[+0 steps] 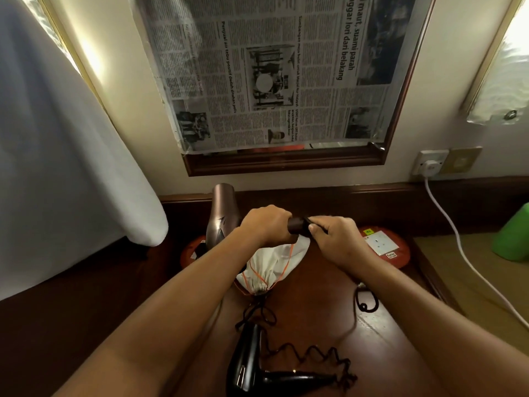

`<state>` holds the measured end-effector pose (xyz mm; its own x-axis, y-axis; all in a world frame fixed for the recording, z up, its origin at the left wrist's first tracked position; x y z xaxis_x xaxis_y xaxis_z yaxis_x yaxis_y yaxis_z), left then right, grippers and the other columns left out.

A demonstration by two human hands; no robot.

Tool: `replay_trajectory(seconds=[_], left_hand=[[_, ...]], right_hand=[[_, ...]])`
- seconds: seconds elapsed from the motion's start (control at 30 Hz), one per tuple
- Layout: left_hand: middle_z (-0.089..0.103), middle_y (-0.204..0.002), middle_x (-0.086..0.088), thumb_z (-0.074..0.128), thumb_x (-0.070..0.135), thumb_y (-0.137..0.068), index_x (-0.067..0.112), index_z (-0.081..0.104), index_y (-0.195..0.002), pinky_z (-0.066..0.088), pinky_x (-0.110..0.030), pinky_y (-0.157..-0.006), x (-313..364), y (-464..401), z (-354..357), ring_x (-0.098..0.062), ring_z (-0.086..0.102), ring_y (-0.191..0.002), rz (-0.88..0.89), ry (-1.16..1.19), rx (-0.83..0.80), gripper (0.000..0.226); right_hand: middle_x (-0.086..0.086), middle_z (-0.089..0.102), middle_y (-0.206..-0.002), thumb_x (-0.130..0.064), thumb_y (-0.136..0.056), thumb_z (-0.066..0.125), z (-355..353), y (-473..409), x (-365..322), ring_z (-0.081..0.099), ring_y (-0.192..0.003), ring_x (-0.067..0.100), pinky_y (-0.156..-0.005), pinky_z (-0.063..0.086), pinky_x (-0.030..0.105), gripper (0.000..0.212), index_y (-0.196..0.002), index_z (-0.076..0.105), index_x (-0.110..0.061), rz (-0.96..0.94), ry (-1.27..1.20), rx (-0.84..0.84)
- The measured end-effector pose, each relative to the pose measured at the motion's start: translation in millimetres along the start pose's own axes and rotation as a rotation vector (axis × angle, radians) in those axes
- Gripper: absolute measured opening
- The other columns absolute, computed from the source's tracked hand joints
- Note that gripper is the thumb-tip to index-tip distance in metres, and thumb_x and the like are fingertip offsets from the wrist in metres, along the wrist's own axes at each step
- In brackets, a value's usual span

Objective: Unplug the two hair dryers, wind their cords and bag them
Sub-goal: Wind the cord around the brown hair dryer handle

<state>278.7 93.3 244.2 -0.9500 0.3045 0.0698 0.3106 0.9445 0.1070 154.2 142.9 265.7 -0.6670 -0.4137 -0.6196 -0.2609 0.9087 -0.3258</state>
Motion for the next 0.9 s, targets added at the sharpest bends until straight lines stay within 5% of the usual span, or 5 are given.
replay_trajectory(seconds=[0.17,0.33,0.43,0.77,0.9], left_hand=[[0.061,-0.085,0.004,0.058,0.054,-0.082,0.028,0.056,-0.091,0.053,-0.036,-0.073,4,-2,0,-0.018,0.060,-0.077,0.009,-0.013,0.008,0.027],[0.059,-0.083,0.005,0.060,0.052,-0.081,0.029,0.053,-0.088,0.051,-0.033,-0.069,13,-3,-4,-0.017,0.059,-0.076,0.013,0.046,0.021,0.026],[0.059,-0.082,0.006,0.061,0.052,-0.080,0.029,0.053,-0.086,0.050,-0.032,-0.068,20,-5,-10,-0.016,0.059,-0.076,0.012,0.105,0.032,0.025],[0.060,-0.090,0.003,0.064,0.052,-0.080,0.025,0.050,-0.091,0.042,-0.029,-0.065,45,4,-30,-0.017,0.057,-0.080,-0.023,0.148,0.085,0.032],[0.058,-0.086,0.003,0.066,0.051,-0.080,0.023,0.050,-0.092,0.049,-0.030,-0.067,56,8,-35,-0.017,0.058,-0.079,-0.009,0.157,0.066,0.034]], right_hand=[[0.003,0.064,-0.078,-0.010,-0.095,0.051,7,18,10,0.056,-0.063,0.013,-0.054,0.040,0.023,0.021,-0.109,0.066,-0.009,0.077,-0.091,0.056],[0.005,0.060,-0.062,-0.011,-0.094,0.054,2,23,22,0.048,-0.052,0.014,-0.049,0.039,0.026,0.013,-0.084,0.056,-0.018,0.138,-0.253,0.079],[0.005,0.059,-0.059,-0.013,-0.095,0.053,1,26,31,0.049,-0.049,0.010,-0.049,0.041,0.026,0.011,-0.085,0.057,-0.013,0.213,-0.395,0.036],[0.008,0.049,-0.056,-0.023,-0.098,0.048,-5,32,51,0.043,-0.048,0.018,-0.046,0.036,0.027,0.023,-0.088,0.065,-0.012,0.296,-0.746,-0.246],[0.004,0.040,-0.060,-0.039,-0.090,0.049,6,36,62,0.034,-0.049,0.014,-0.047,0.030,0.025,0.033,-0.094,0.070,-0.013,0.370,-0.965,-0.536]])
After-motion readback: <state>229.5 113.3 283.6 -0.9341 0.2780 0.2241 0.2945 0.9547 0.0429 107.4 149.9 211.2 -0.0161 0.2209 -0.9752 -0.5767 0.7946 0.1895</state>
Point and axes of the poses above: each hand's wrist, its own y-axis away from the middle knuckle, its own z-axis out of the palm, x = y × z, the point moved 8 cm from there along -y, towards the middle knuckle
